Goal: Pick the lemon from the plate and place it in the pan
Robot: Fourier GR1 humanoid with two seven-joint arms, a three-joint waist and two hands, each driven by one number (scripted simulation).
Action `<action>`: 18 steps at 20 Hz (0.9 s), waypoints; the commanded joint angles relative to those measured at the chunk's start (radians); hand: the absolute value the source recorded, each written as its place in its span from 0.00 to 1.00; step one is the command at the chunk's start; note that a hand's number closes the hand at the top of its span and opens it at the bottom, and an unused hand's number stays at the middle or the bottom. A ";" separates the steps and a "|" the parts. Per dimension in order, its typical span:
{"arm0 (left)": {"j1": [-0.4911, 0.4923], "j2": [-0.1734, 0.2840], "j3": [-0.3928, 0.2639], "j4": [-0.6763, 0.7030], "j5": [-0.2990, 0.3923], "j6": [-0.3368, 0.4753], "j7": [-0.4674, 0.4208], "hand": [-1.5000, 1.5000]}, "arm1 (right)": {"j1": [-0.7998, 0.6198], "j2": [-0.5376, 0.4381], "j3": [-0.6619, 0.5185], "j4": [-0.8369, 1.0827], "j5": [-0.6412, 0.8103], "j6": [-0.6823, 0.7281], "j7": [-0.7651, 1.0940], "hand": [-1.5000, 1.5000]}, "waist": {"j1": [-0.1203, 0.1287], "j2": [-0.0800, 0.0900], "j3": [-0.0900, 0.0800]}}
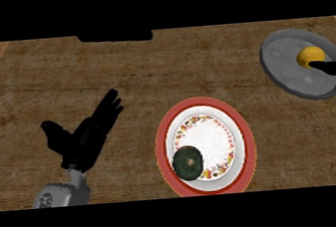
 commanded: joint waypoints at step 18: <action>0.009 -0.022 -0.003 0.013 -0.020 0.019 0.009 0.50 | 0.235 -0.226 0.001 0.035 -0.040 0.634 -0.219 0.00 | -0.030 -0.015 -0.002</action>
